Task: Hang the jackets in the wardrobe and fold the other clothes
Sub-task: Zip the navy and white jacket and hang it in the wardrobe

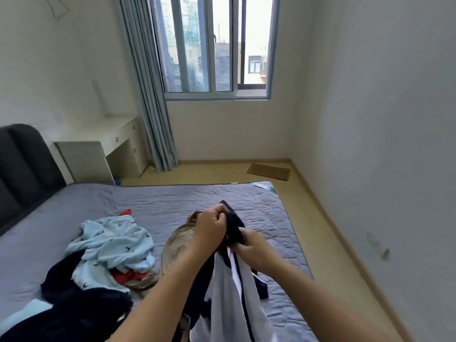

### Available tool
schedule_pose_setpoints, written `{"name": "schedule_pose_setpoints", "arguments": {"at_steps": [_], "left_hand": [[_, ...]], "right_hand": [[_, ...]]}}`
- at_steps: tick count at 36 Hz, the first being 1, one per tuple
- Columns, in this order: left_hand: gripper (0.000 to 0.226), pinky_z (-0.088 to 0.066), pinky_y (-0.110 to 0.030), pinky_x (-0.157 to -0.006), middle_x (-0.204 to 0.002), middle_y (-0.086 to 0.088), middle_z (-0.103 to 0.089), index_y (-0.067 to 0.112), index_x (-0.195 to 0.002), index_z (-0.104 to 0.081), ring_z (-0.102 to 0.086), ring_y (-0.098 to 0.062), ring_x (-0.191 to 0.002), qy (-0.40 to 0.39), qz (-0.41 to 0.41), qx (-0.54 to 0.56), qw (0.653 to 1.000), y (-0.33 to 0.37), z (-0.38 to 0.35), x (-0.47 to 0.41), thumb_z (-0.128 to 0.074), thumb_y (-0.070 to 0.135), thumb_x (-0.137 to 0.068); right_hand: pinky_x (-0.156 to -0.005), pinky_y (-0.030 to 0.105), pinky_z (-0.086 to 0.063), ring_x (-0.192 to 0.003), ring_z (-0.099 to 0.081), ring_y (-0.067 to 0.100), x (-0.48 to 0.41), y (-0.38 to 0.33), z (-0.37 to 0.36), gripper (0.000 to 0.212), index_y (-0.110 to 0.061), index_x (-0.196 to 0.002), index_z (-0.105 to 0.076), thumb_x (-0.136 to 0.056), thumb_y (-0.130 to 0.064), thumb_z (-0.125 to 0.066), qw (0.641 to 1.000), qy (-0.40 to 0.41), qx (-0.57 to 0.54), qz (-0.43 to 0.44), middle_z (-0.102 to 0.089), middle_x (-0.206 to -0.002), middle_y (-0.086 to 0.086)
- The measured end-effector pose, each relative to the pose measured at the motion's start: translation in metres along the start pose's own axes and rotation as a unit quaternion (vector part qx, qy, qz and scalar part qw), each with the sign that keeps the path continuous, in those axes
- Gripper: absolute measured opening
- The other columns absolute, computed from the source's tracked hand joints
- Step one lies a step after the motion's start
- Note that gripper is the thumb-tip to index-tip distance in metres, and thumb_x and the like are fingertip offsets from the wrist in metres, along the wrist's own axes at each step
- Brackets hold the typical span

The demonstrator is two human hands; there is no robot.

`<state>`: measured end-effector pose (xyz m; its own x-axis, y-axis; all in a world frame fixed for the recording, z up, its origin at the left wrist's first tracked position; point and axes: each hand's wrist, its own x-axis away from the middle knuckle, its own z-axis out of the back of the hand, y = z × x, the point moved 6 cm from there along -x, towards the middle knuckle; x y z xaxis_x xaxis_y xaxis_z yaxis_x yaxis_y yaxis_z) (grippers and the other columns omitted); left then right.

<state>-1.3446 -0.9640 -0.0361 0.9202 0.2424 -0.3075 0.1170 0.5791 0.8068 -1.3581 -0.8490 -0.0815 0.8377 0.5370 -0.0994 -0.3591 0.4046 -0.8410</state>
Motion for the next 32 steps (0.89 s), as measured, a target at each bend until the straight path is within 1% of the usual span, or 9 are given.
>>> {"name": "schedule_pose_setpoints", "arguments": {"at_steps": [5,8,12,17,20,23,26,28,32], "left_hand": [[0.032,-0.033,-0.023,-0.055,-0.056,0.006,-0.048,0.022,-0.064,-0.05,-0.043,-0.007,-0.053,-0.018,0.003,0.012,1.0,-0.021,0.009,0.012,-0.048,-0.002,-0.085],[0.011,-0.034,-0.017,-0.056,-0.061,0.004,-0.053,0.015,-0.074,-0.056,-0.045,-0.003,-0.056,-0.008,-0.028,0.058,0.998,-0.027,0.013,0.027,-0.046,0.012,-0.078],[0.015,-0.036,-0.017,-0.057,-0.066,0.003,-0.056,0.016,-0.077,-0.059,-0.048,-0.002,-0.061,0.02,-0.035,0.085,0.996,-0.037,0.024,0.035,-0.046,0.013,-0.069],[0.023,-0.051,-0.038,-0.069,-0.072,0.009,-0.064,0.039,-0.082,-0.06,-0.061,-0.017,-0.074,0.04,-0.005,0.004,0.999,-0.058,0.037,0.036,-0.051,0.048,-0.063],[0.029,-0.053,-0.037,-0.072,-0.077,0.01,-0.069,0.051,-0.088,-0.057,-0.066,-0.018,-0.08,0.043,0.011,-0.037,0.998,-0.063,0.035,0.035,-0.054,0.063,-0.062],[0.027,-0.053,-0.035,-0.067,-0.071,0.007,-0.07,0.043,-0.087,-0.06,-0.067,-0.017,-0.074,0.033,0.021,-0.066,0.997,-0.067,0.036,0.029,-0.06,0.055,-0.063],[0.01,-0.05,-0.035,-0.064,-0.061,0.007,-0.064,0.036,-0.065,-0.059,-0.064,-0.022,-0.069,0.019,0.038,-0.095,0.995,-0.077,0.04,0.024,-0.067,0.035,-0.07],[0.032,-0.046,-0.032,-0.063,-0.058,0.01,-0.058,0.044,-0.056,-0.052,-0.061,-0.024,-0.071,0.014,0.069,-0.119,0.99,-0.091,0.041,0.027,-0.071,0.027,-0.075],[0.024,-0.045,-0.032,-0.063,-0.072,-0.004,-0.068,0.031,-0.057,-0.055,-0.065,-0.028,-0.079,-0.027,0.145,-0.177,0.973,-0.13,0.046,0.038,-0.062,0.028,-0.08]], "right_hand": [[-0.065,0.023,-0.04,-0.068,-0.053,0.004,-0.003,-0.003,0.003,0.027,-0.028,-0.082,-0.062,-0.092,-0.004,-0.052,0.996,0.062,-0.068,-0.013,-0.061,-0.074,-0.008],[-0.064,0.02,-0.039,-0.069,-0.051,0.007,-0.008,-0.015,-0.002,0.018,-0.007,-0.093,-0.066,-0.092,0.0,-0.049,0.992,0.063,-0.108,0.009,-0.06,-0.078,0.001],[-0.067,0.022,-0.04,-0.075,-0.051,0.011,-0.011,-0.033,-0.011,0.019,0.005,-0.098,-0.064,-0.09,0.006,-0.047,0.992,0.049,-0.103,0.048,-0.063,-0.086,0.014],[-0.059,0.01,-0.035,-0.058,-0.045,-0.006,-0.014,-0.041,-0.012,0.029,-0.011,-0.076,-0.055,-0.085,0.013,-0.043,0.988,0.054,-0.133,0.054,-0.049,-0.067,-0.007],[-0.058,0.01,-0.036,-0.057,-0.046,-0.007,-0.018,-0.048,-0.008,0.034,-0.02,-0.072,-0.052,-0.088,0.01,-0.047,0.986,0.066,-0.14,0.069,-0.05,-0.065,-0.008],[-0.063,0.016,-0.039,-0.065,-0.049,-0.001,-0.023,-0.054,-0.003,0.028,-0.015,-0.078,-0.056,-0.088,0.01,-0.045,0.985,0.08,-0.13,0.074,-0.056,-0.071,-0.002],[-0.067,0.016,-0.042,-0.068,-0.053,0.0,-0.027,-0.053,0.008,0.032,-0.015,-0.08,-0.06,-0.088,0.011,-0.042,0.976,0.109,-0.178,0.068,-0.06,-0.076,0.0],[-0.072,0.018,-0.046,-0.072,-0.057,0.002,-0.03,-0.05,0.02,0.035,-0.015,-0.084,-0.063,-0.09,0.011,-0.041,0.96,0.133,-0.239,0.066,-0.063,-0.079,0.0],[-0.076,0.017,-0.048,-0.074,-0.06,0.003,-0.037,-0.042,0.055,0.033,-0.014,-0.086,-0.066,-0.092,0.009,-0.042,0.928,0.188,-0.318,0.055,-0.068,-0.077,-0.007]]}}
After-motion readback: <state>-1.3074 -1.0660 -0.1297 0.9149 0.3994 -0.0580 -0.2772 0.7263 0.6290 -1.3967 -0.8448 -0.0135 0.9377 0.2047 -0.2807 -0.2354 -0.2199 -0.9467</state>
